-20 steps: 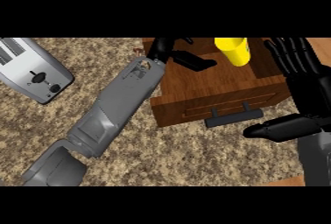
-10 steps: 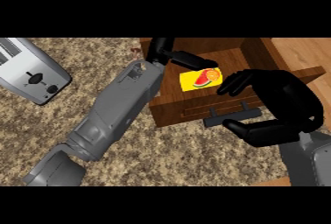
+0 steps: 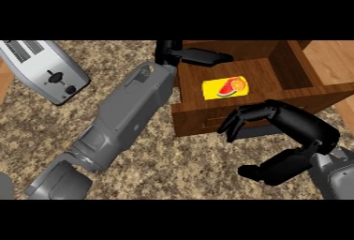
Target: Pick up the cup, place it into the drawer and close the drawer
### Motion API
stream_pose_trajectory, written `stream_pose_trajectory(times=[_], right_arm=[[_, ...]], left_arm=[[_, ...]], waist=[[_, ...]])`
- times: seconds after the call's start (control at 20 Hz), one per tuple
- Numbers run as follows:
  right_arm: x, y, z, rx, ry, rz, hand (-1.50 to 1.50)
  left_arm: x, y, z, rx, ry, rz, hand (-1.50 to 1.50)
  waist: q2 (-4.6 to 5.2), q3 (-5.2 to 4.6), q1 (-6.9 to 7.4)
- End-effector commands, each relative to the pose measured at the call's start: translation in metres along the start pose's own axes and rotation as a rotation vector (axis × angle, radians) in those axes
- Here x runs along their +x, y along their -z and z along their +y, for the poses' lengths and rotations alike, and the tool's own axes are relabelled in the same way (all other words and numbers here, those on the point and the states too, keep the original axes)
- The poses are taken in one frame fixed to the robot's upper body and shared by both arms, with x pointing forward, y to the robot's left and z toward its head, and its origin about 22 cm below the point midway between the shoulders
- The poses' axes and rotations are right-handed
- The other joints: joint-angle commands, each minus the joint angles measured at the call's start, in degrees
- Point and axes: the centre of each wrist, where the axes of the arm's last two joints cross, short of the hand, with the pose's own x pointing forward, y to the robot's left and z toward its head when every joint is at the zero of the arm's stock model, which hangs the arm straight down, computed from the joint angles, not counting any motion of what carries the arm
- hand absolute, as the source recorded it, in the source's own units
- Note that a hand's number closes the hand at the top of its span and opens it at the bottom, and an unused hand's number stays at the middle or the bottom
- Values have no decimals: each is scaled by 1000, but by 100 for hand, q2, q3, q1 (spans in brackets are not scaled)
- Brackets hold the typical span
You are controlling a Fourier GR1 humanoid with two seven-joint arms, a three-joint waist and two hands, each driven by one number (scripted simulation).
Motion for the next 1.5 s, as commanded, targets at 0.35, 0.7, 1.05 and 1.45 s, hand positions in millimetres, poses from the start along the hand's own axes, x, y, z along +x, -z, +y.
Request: stream_pose_trajectory(times=[0.35, 0.7, 1.05, 1.45], right_arm=[[-72, 16, 38, -40, -276, 309, -150], [-146, 25, 39, 51, -305, 467, 150], [-173, 46, 9, -103, -298, 412, 150], [-157, 43, -69, -352, -287, 350, 150]], left_arm=[[-15, -9, 15, 26, -111, -25, -150], [-18, -16, 54, 40, -142, -30, -150], [-43, -48, 79, 43, -175, -26, -150], [-35, -55, 112, 18, -166, -25, -150]], waist=[[-79, 5, 756], [-107, 9, 1114], [-57, 20, 1312], [10, 31, 1604]])
